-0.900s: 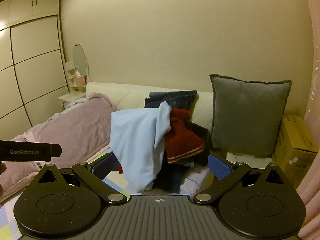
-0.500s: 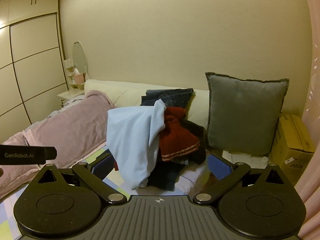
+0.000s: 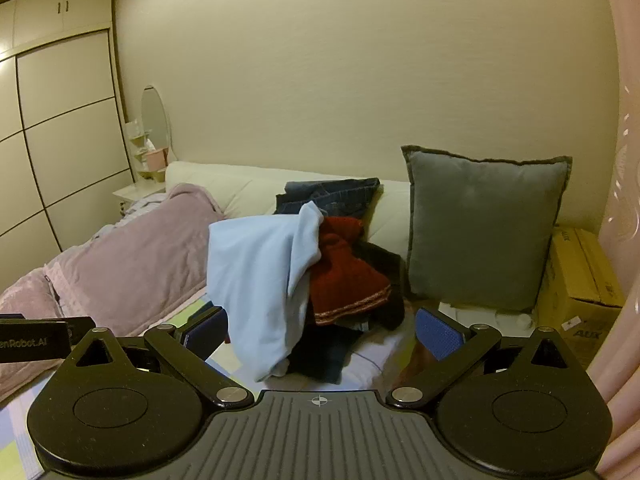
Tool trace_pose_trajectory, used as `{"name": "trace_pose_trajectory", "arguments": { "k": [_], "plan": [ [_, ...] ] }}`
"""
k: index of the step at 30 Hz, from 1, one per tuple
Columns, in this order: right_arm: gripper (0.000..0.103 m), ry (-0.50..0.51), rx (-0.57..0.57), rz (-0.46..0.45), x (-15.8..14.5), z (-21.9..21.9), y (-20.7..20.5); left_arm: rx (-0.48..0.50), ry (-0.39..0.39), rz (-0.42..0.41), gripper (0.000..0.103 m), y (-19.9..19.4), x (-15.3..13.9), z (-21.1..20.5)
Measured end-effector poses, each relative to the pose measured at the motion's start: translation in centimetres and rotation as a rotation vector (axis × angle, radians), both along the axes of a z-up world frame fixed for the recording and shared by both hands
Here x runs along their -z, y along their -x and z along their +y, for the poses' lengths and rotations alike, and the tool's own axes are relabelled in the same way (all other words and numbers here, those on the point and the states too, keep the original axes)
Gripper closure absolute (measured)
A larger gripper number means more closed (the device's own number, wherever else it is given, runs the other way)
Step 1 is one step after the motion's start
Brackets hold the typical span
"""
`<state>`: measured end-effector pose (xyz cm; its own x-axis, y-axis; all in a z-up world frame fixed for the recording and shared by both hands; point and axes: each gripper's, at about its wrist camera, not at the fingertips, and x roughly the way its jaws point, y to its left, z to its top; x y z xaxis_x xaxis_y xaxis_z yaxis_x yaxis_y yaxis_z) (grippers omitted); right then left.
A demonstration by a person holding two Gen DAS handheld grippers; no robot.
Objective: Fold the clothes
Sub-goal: 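Move both grippers toward the light blue sweatshirt on the clothes pile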
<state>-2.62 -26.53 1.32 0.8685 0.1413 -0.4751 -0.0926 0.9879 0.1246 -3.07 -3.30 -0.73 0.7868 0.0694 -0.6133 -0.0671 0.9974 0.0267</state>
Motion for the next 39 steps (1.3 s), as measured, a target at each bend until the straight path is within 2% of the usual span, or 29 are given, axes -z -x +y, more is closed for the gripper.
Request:
{"name": "trace_pose_trajectory", "arguments": {
  "k": [10, 20, 39],
  "plan": [
    [0.001, 0.003, 0.012, 0.010, -0.3, 0.6, -1.1, -0.004, 0.007, -0.010, 0.007, -0.9, -0.2, 1.1],
    [0.001, 0.001, 0.072, -0.007, -1.5, 1.9, -3.1, 0.057, 0.007, -0.036, 0.007, -4.4, -1.3, 2.7],
    [0.001, 0.019, 0.099, -0.003, -1.2, 8.2, -7.4, 0.058, 0.015, -0.016, 0.007, -8.9, -0.8, 9.3]
  ]
}}
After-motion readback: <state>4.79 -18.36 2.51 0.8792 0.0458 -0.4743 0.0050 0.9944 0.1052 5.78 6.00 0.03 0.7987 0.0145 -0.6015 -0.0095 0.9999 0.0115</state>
